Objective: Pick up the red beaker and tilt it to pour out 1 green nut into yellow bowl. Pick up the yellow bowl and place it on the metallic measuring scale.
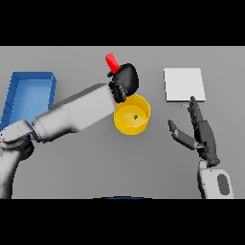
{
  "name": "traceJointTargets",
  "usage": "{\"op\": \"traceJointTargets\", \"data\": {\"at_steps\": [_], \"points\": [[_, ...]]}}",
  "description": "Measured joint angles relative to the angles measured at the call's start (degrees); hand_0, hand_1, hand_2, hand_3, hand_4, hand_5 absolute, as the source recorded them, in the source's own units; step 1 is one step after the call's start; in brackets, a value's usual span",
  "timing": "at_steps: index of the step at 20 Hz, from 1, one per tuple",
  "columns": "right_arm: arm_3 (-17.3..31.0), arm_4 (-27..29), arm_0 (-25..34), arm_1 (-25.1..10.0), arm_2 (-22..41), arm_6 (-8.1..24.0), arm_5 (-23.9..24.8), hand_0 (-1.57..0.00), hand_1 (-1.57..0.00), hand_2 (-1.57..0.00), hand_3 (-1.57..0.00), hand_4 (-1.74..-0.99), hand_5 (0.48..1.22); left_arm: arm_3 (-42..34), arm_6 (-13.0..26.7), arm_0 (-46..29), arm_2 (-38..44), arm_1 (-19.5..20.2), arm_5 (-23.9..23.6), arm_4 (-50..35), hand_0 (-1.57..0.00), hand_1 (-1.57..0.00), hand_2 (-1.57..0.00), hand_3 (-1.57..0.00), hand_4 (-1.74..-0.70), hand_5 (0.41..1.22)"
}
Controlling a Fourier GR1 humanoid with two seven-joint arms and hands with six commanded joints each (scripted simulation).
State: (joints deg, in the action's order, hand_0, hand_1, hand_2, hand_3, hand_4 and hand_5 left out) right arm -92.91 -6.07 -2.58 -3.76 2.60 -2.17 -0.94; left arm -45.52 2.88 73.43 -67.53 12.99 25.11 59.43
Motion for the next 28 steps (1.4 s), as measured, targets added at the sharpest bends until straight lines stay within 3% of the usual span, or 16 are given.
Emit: {"op": "traceJointTargets", "data": {"at_steps": [8, 12, 13, 15, 17, 19, 21, 24, 25, 28], "points": [[0.7, -0.2, 0.1, -0.6, -0.5, -1.0, 0.0, 0.0, 0.0, 0.0, 0.0, -1.258, 0.587, 2.8, -1.5, 4.5, -6.4, -1.9, 2.5, 0.6, -1.57, -1.57, -1.57, -1.57, -1.74, 1.221], [-0.6, -1.4, -0.3, 0.0, 0.4, -0.4, 0.9, 0.0, 0.0, 0.0, 0.0, -1.233, 0.585, 3.4, -0.7, 6.5, -7.7, -2.0, 1.1, 0.1, -1.57, -1.57, -1.57, -1.57, -1.74, 1.221], [-1.0, -1.0, -0.4, -0.2, 0.2, -0.5, 0.8, 0.0, 0.0, 0.0, 0.0, -1.226, 0.587, 4.0, -1.0, 7.8, -7.4, -1.6, 1.0, -0.3, -1.57, -1.57, -1.57, -1.57, -1.74, 1.189], [-1.1, -0.8, -0.4, -0.2, 0.1, -0.1, 0.7, 0.0, 0.0, 0.0, 0.0, -1.219, 0.595, 4.1, -0.9, 10.1, -6.6, 0.2, 0.0, -1.4, -1.57, -1.57, -1.57, -1.57, -1.74, 1.171], [-1.0, -0.9, 0.5, -0.1, 0.4, -0.8, 0.6, 0.0, 0.0, 0.0, 0.0, -1.222, 0.609, 4.7, 0.1, 12.9, -5.3, 2.1, -2.0, -2.4, -1.57, -1.27, -1.25, -1.57, -1.64, 1.189], [-0.2, 0.0, 0.0, 0.0, 0.2, -1.7, -0.4, 0.0, 0.0, 0.0, 0.0, -1.231, 0.62, 6.4, 0.5, 16.6, -3.7, 3.8, -4.5, -3.3, -1.57, -1.38, -1.37, -1.21, -1.68, 1.201], [-0.6, 0.3, 0.3, -0.7, -0.1, -1.7, -0.5, 0.0, 0.0, 0.0, 0.0, -1.246, 0.631, 9.2, -1.2, 19.8, -2.3, 5.6, -7.8, -4.6, -1.57, -1.45, -1.44, -1.34, -1.6, 1.208], [0.0, 0.7, 0.8, -1.0, -0.4, -1.5, -0.9, 0.0, 0.0, 0.0, 0.0, -1.274, 0.642, 16.1, 1.2, 25.4, 3.3, 7.6, -7.7, -9.0, -1.57, -1.51, -1.5, -1.45, -1.54, 1.214], [-0.2, 0.6, 0.7, -0.9, 0.1, -1.5, -1.3, 0.0, 0.0, 0.0, 0.0, -1.281, 0.644, 17.9, 0.6, 26.2, 4.5, 7.8, -7.8, -10.4, -1.57, -1.52, -1.52, -1.48, -1.58, 1.216], [-0.2, 0.0, 1.2, -1.4, 0.4, -1.1, -1.3, 0.0, 0.0, 0.0, 0.0, -1.306, 0.651, 26.4, 4.3, 25.7, 15.4, 13.1, -8.7, -22.1, -1.57, -1.55, -1.54, -1.45, -1.66, 1.218]]}}
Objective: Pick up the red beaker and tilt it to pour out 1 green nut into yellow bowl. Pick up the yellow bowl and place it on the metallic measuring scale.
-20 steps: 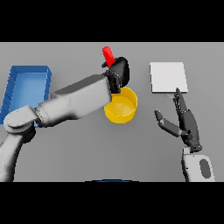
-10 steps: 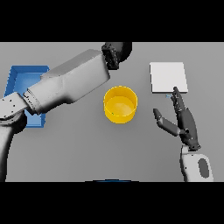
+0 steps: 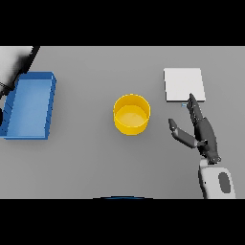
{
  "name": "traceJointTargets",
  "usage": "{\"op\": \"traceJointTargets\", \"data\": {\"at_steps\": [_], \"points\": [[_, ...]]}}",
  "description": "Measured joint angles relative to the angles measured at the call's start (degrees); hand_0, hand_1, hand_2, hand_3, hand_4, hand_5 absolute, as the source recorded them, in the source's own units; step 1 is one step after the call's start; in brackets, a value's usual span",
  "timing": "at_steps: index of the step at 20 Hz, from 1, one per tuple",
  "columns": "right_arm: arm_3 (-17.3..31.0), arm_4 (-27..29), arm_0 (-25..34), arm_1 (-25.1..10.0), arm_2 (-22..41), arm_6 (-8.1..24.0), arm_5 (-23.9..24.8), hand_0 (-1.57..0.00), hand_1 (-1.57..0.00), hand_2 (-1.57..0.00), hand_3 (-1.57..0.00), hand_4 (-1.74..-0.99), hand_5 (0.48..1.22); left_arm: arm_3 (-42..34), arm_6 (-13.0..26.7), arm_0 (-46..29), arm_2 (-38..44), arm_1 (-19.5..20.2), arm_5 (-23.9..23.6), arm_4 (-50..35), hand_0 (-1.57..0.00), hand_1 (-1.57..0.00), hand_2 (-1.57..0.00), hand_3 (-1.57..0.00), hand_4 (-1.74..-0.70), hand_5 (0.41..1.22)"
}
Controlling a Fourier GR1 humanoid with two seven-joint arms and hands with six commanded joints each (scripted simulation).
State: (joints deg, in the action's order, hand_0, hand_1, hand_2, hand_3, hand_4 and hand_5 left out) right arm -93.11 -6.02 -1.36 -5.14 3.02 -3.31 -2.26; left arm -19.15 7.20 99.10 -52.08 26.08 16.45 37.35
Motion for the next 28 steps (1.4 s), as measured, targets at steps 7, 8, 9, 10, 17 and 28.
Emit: {"op": "traceJointTargets", "data": {"at_steps": [7, 8, 9, 10, 17, 28], "points": [[1.0, -0.9, 1.3, -0.5, 0.6, -2.2, -0.2, 0.0, 0.0, 0.0, 0.0, -1.294, 0.649, 6.7, 5.6, -7.5, 12.5, 8.1, -10.0, -18.7, -1.57, -1.57, -1.57, -1.4, -1.72, 1.22], [1.0, -0.9, 0.9, -0.3, 0.7, -1.9, -0.3, 0.0, 0.0, 0.0, 0.0, -1.286, 0.649, 6.8, 7.1, -9.1, 13.2, 8.6, -11.4, -20.4, -1.57, -1.57, -1.57, -1.41, -1.73, 1.221], [1.8, -1.0, 1.1, 0.0, 0.7, -1.5, -0.1, 0.0, 0.0, 0.0, 0.0, -1.276, 0.651, 6.5, 8.4, -11.1, 13.7, 9.3, -13.1, -22.1, -1.57, -1.57, -1.57, -1.41, -1.73, 1.221], [1.7, -0.5, 1.6, 0.1, 0.7, -1.2, -0.3, 0.0, 0.0, 0.0, 0.0, -1.276, 0.654, 6.1, 9.3, -13.0, 14.2, 10.0, -14.9, -23.6, -1.57, -1.57, -1.57, -1.44, -1.73, 1.221], [2.2, -0.8, 1.3, -0.6, 0.7, -2.4, -0.6, 0.0, 0.0, 0.0, 0.0, -1.303, 0.682, -0.7, 17.4, -29.6, 18.0, 12.6, -21.4, -36.9, -1.57, -1.57, -1.57, -1.45, -1.74, 1.221], [1.7, -2.4, 0.5, -1.1, 1.4, -2.8, -0.1, 0.0, 0.0, 0.0, 0.0, -1.332, 0.723, -27.8, 27.4, -50.4, 16.6, 20.8, -34.5, -46.9, -1.57, -1.57, -1.57, -1.33, -1.74, 1.19]]}}
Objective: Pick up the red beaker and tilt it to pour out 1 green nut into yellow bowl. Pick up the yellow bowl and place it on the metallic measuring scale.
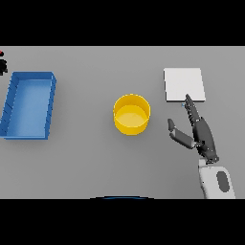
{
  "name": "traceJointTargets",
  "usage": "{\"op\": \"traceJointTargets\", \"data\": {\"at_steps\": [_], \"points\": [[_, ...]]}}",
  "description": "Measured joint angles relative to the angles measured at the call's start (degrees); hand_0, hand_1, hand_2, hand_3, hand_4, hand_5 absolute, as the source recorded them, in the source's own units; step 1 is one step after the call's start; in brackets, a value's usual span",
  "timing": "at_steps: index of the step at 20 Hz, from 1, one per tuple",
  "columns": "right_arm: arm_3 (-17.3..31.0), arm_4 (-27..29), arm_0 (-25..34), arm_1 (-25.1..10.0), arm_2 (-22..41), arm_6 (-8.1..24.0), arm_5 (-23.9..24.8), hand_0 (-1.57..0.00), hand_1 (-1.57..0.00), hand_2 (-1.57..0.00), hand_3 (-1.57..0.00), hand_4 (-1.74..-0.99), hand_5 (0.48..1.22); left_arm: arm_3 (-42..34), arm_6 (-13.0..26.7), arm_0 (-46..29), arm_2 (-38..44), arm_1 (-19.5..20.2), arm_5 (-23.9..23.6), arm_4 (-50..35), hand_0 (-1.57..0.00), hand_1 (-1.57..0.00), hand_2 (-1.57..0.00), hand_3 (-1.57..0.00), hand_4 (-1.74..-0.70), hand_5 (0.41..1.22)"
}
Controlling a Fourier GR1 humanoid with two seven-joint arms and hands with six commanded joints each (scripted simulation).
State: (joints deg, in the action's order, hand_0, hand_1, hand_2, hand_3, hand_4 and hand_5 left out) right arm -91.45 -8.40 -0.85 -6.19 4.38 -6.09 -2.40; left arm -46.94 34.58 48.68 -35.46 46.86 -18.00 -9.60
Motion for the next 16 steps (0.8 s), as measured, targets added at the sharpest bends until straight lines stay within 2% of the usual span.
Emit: {"op": "traceJointTargets", "data": {"at_steps": [1, 2, 4, 5, 6, 7, 8, 9, 10, 11, 12, 14, 16], "points": [[0.4, 0.6, 0.2, 0.0, -0.3, 0.3, -0.3, 0.0, 0.0, 0.0, 0.0, -1.335, 0.725, 0.0, 0.3, -0.7, -0.8, 0.1, -1.3, -1.1, -1.57, -1.57, -1.57, -1.32, -1.74, 1.146], [-0.1, 0.3, 0.0, 0.3, 0.2, -0.3, -0.2, 0.0, 0.0, 0.0, 0.0, -1.336, 0.727, -0.6, 0.2, -1.4, -1.8, 0.3, -2.8, -2.3, -1.57, -1.57, -1.57, -1.37, -1.68, 1.106], [0.5, 0.0, 0.4, 0.2, 0.1, 0.7, 0.0, 0.0, 0.0, 0.0, 0.0, -1.326, 0.728, -4.6, 0.1, -3.4, -3.2, 1.3, -5.0, -4.2, -1.57, -1.57, -1.57, -1.44, -1.59, 0.962], [0.5, 0.0, 0.2, -0.2, -0.2, -0.2, 0.0, 0.0, 0.0, 0.0, 0.0, -1.326, 0.73, -6.1, 0.2, -4.2, -4.1, 2.1, -5.2, -5.3, -1.57, -1.57, -1.57, -1.27, -1.5, 0.896], [0.2, -0.3, -0.2, 0.3, 0.4, -0.8, 0.1, 0.0, 0.0, 0.0, 0.0, -1.326, 0.731, -8.3, 0.0, -5.3, -4.7, 3.0, -5.8, -6.2, -1.57, -1.57, -1.57, -1.09, -1.37, 0.847], [0.5, -0.5, 1.0, 0.6, 0.5, 0.6, 0.3, 0.0, 0.0, 0.0, 0.0, -1.327, 0.73, -9.4, 0.4, -5.8, -5.1, 3.3, -4.5, -6.8, -1.57, -1.57, -1.57, -0.93, -1.25, 0.81], [0.6, -0.3, 0.8, 0.2, 0.1, 0.2, 0.3, 0.0, 0.0, 0.0, 0.0, -1.325, 0.731, -10.2, 0.3, -6.2, -5.4, 3.9, -3.8, -7.5, -1.57, -1.52, -1.41, -0.85, -1.13, 0.779], [0.7, 0.1, 0.8, 0.1, -0.2, 0.2, 0.2, 0.0, 0.0, 0.0, 0.0, -1.32, 0.731, -11.3, -1.3, -6.8, -4.8, 3.9, -2.3, -9.1, -1.44, -1.29, -1.16, -0.71, -1.05, 0.757], [1.1, -0.8, 0.6, 0.4, 0.3, 0.1, 0.5, 0.0, 0.0, 0.0, 0.0, -1.32, 0.729, -13.1, -1.3, -7.2, -4.3, 4.0, -1.2, -10.6, -1.23, -1.04, -0.93, -0.58, -0.97, 0.735], [0.3, -0.4, -0.3, 0.3, 0.3, -1.2, 0.2, 0.0, 0.0, 0.0, 0.0, -1.321, 0.727, -14.3, -1.5, -7.5, -3.9, 4.7, -0.1, -11.7, -0.98, -0.83, -0.75, -0.46, -0.92, 0.716], [0.4, -0.2, 0.4, 0.2, 0.0, -0.1, 0.3, 0.0, 0.0, 0.0, 0.0, -1.32, 0.726, -16.0, -1.7, -7.6, -3.5, 5.3, 1.2, -12.8, -0.79, -0.66, -0.6, -0.37, -0.88, 0.701], [0.0, -0.3, 0.9, 0.3, 0.3, 0.8, 0.4, 0.0, 0.0, 0.0, 0.0, -1.318, 0.725, -16.9, -1.5, -8.0, -3.9, 6.7, 3.6, -13.1, -0.5, -0.42, -0.38, -0.24, -0.83, 0.678], [-0.4, -0.3, -0.7, 0.1, 0.4, -0.7, 0.1, 0.0, 0.0, 0.0, 0.0, -1.315, 0.724, -16.5, -0.7, -7.8, -5.2, 6.9, 5.6, -12.2, -0.32, -0.27, -0.24, -0.15, -0.79, 0.659]]}}
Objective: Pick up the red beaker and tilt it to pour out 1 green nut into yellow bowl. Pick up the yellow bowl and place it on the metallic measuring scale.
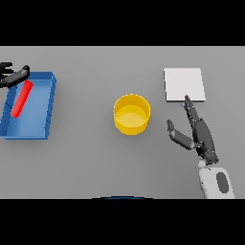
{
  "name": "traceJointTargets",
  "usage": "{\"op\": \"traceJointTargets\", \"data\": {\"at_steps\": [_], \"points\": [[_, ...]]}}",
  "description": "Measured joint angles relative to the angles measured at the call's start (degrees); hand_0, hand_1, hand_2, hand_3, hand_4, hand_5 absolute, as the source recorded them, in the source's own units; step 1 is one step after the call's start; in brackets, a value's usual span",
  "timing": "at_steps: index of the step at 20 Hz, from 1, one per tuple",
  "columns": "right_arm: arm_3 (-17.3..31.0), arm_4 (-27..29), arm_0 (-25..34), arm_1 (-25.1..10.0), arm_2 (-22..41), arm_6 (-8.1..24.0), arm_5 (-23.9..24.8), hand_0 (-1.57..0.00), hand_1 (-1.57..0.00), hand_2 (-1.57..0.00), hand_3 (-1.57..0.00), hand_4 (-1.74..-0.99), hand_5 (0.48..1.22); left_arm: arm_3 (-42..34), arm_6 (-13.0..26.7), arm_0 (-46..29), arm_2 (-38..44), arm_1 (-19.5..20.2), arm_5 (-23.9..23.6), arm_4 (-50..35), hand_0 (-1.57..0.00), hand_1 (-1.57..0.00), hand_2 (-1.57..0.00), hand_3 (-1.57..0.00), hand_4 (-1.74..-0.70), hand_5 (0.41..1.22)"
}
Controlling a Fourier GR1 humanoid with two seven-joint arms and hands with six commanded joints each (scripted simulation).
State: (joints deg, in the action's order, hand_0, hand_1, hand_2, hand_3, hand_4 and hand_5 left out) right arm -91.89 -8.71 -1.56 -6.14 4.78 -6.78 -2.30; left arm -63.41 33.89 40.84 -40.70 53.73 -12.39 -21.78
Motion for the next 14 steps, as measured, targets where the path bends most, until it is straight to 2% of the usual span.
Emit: {"op": "traceJointTargets", "data": {"at_steps": [4, 6, 9, 11, 12, 13, 14], "points": [[0.3, -0.4, 0.6, -0.4, -0.2, 0.9, 0.2, 0.0, 0.0, 0.0, 0.0, -1.305, 0.717, 0.2, 1.1, 1.0, -1.3, -0.1, 1.4, 0.7, -0.13, -0.11, -0.1, -0.06, -0.76, 0.655], [0.2, -0.8, 0.5, -0.7, -0.3, 0.9, 0.5, 0.0, 0.0, 0.0, 0.0, -1.29, 0.714, 0.6, 0.6, 1.1, -2.1, -0.1, 0.5, 2.1, -0.08, -0.07, -0.06, -0.04, -0.74, 0.656], [-0.2, -0.7, 1.5, -0.2, 0.1, 3.3, 0.5, 0.0, 0.0, 0.0, 0.0, -1.281, 0.688, 0.3, -1.4, 0.4, -1.7, -0.6, -1.9, 2.4, -0.04, -0.04, -0.03, -0.02, -0.73, 0.664], [-1.3, -5.9, 2.4, -1.5, 1.6, 5.6, 2.7, 0.0, 0.0, 0.0, 0.0, -1.222, 0.662, 0.9, -2.0, 0.3, -1.4, -1.7, -3.2, 2.3, -0.03, -0.02, -0.02, -0.01, -0.72, 0.675], [-1.0, -7.2, 3.9, -2.8, 2.0, 6.9, 2.3, 0.0, 0.0, 0.0, 0.0, -1.19, 0.663, 0.4, -2.2, 0.3, -1.3, -1.4, -3.7, 2.4, -0.02, -0.02, -0.02, -0.01, -0.72, 0.682], [-0.7, -6.9, 5.0, -3.6, 2.7, 6.1, 0.4, -0.01, 0.0, 0.0, 0.0, -1.167, 0.672, 0.1, -2.6, 0.1, -1.2, -1.5, -4.1, 2.4, -0.02, -0.01, -0.01, -0.01, -0.72, 0.685], [-0.9, -6.7, 5.9, -4.6, 3.7, 3.4, -1.7, -0.01, 0.0, 0.0, 0.0, -1.174, 0.68, 0.5, -2.7, 0.1, -1.0, -1.5, -4.4, 2.3, -0.01, -0.01, -0.01, -0.01, -0.72, 0.693]]}}
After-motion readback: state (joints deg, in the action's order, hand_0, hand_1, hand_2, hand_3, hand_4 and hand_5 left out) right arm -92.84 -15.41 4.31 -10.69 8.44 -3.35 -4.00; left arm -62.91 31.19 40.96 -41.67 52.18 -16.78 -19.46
